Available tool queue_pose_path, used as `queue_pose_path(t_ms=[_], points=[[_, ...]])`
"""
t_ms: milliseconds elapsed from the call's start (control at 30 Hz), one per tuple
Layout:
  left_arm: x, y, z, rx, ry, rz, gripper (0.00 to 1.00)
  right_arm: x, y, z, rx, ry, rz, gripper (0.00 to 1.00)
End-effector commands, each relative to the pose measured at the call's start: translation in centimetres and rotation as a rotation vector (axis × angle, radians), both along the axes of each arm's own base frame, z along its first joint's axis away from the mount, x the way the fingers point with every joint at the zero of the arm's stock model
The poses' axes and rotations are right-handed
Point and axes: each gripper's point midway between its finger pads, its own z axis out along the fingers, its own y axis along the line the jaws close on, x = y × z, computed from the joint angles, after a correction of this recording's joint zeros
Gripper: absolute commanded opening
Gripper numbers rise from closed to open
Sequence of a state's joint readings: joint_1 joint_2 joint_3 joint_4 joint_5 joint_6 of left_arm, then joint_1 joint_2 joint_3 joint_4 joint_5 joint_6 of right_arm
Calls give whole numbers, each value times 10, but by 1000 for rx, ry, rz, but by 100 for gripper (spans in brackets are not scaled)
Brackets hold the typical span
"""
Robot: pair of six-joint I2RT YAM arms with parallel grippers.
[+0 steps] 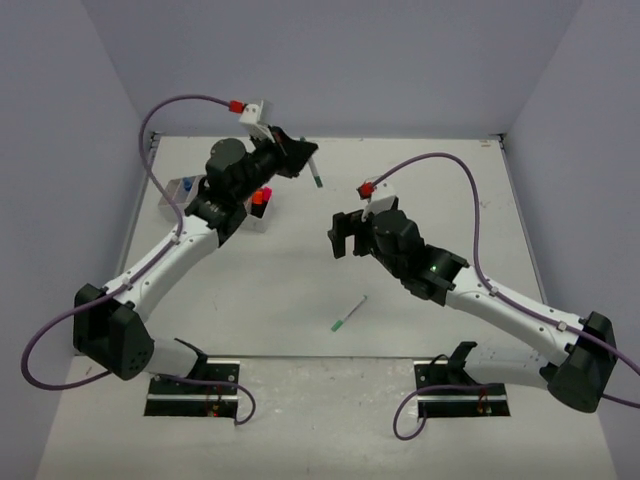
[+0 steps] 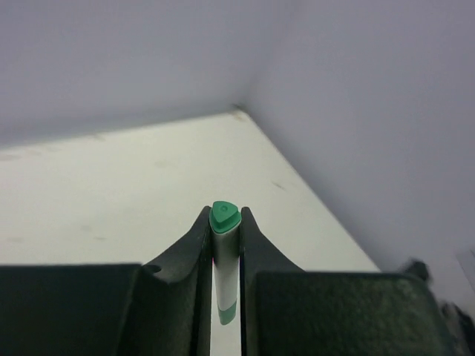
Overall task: Sort the stationery into containers
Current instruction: Place the pen in the storage box.
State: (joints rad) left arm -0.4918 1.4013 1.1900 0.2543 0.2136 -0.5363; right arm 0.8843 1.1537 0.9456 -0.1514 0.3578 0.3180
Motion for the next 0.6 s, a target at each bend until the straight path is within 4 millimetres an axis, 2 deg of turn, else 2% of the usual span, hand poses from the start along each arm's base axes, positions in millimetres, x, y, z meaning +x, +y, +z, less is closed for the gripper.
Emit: queue_pose_path(t_ms=[0, 67, 133, 200, 233, 300, 367, 400, 467, 567], points=[[59, 177, 6, 378, -35, 769, 0, 10, -29, -20, -54, 24, -158, 99], [71, 209, 14, 337, -68, 857, 0, 8, -31, -26, -56, 35, -157, 99], [84, 260, 9, 293, -78, 940, 0, 6, -32, -29, -49, 43, -153, 99], [93, 296, 3, 242, -105, 979, 0, 5, -34, -29, -50, 43, -152, 99], [96, 308, -14, 242, -93, 986, 0, 5, -34, -30, -51, 44, -153, 99], [103, 317, -18, 204, -137, 983, 0, 6, -33, -29, -47, 43, -150, 99], [108, 314, -30, 196, -137, 950, 0, 7, -31, -31, -52, 49, -146, 99], [107, 314, -42, 207, -116, 944, 0, 7, -31, -33, -55, 52, -145, 99], [105, 317, -47, 185, -144, 958, 0, 6, -30, -37, -59, 61, -139, 99], [104, 323, -72, 196, -115, 967, 0, 4, -27, -38, -51, 66, -118, 99]])
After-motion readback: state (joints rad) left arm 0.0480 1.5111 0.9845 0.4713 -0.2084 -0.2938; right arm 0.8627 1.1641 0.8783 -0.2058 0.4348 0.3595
